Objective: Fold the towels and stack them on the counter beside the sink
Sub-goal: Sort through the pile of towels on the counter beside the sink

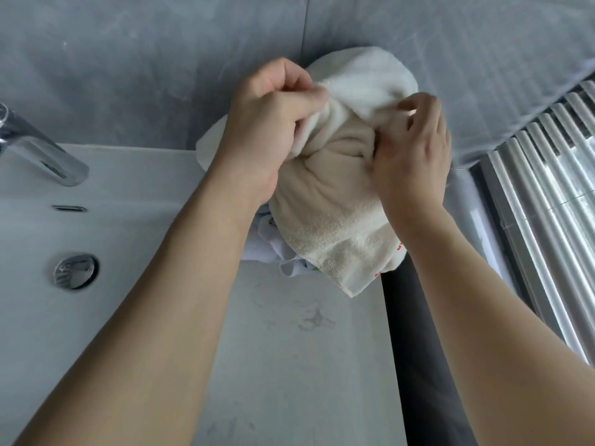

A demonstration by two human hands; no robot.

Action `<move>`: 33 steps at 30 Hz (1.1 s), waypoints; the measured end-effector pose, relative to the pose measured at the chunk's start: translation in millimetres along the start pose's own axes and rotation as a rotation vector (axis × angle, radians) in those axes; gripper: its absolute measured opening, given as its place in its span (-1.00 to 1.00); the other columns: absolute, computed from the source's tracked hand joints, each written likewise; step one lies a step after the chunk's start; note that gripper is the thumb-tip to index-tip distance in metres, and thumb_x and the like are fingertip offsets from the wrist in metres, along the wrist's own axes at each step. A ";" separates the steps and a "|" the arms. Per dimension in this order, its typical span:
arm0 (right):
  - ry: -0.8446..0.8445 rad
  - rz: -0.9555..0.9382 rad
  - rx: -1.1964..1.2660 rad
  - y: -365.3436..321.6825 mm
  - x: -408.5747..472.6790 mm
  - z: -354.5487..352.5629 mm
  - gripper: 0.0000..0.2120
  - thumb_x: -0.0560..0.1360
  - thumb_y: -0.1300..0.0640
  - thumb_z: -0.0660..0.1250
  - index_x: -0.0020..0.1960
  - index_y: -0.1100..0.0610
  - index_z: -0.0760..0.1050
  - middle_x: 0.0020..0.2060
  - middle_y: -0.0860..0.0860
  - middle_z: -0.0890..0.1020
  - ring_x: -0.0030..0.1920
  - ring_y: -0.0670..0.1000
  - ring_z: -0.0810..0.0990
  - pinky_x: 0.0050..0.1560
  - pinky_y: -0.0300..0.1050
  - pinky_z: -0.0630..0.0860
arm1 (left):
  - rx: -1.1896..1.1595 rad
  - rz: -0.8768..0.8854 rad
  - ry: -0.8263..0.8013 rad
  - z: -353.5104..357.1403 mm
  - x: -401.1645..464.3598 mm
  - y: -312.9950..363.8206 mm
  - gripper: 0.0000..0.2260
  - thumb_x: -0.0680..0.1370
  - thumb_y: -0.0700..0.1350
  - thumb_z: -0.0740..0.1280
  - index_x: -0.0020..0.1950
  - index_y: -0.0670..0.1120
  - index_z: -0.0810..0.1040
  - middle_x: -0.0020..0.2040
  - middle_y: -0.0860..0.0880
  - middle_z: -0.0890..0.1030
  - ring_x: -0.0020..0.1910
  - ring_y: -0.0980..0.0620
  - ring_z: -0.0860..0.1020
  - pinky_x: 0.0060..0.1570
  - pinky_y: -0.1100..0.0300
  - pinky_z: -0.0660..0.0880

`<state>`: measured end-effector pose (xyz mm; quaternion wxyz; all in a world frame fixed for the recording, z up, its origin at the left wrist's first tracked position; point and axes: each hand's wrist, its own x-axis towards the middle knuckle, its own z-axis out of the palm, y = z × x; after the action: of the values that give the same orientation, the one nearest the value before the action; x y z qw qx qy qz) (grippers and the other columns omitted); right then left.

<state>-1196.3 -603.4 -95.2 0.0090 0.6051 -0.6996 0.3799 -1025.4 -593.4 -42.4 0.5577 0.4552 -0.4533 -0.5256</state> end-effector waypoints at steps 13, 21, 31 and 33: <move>0.058 -0.011 -0.143 1.8 10.4 -8.2 -0.85 0.40 0.11 0.35 -0.27 0.11 0.40 -0.21 0.01 0.40 -0.23 0.16 0.44 -0.23 -0.07 0.22 | 0.801 0.435 0.001 3.8 -14.1 -4.4 -0.89 0.45 -0.08 0.35 -0.21 -0.11 0.52 -0.02 0.08 0.50 0.05 0.00 0.51 0.06 0.15 0.43; 0.062 -0.224 -0.002 -1.2 9.1 -32.3 -0.92 0.33 0.24 0.10 -0.26 0.08 0.24 -0.43 -0.11 0.25 -0.35 0.06 0.27 -0.21 -0.09 0.14 | 0.895 -0.102 -0.287 -9.2 -22.7 -25.9 -0.61 0.44 0.18 0.44 0.04 -0.01 0.36 -0.07 0.13 0.47 -0.12 0.12 0.48 -0.17 0.19 0.41; 0.054 -0.266 -0.130 4.4 -27.2 -51.0 -0.89 0.36 0.18 0.33 -0.16 0.14 0.41 -0.26 0.07 0.52 -0.30 0.14 0.43 -0.34 -0.13 0.15 | 0.386 0.439 0.186 13.8 -41.8 -10.2 -0.71 0.49 -0.28 0.24 -0.29 -0.04 0.18 -0.38 0.12 0.20 -0.40 0.15 0.18 -0.40 0.33 0.17; -0.086 -0.272 -0.097 13.8 -32.9 -47.6 -0.83 0.36 0.18 0.35 -0.21 0.09 0.33 -0.19 0.09 0.53 -0.24 0.13 0.44 -0.30 -0.12 0.20 | 0.306 0.336 0.193 13.3 -41.0 -9.8 -0.75 0.50 -0.25 0.20 -0.26 -0.01 0.19 -0.35 0.12 0.24 -0.38 0.18 0.22 -0.35 0.33 0.23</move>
<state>-1220.5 -550.2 -84.0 0.0595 0.7089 -0.6284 0.3148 -1041.7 -553.1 -50.8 0.6025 0.5009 -0.5415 -0.3048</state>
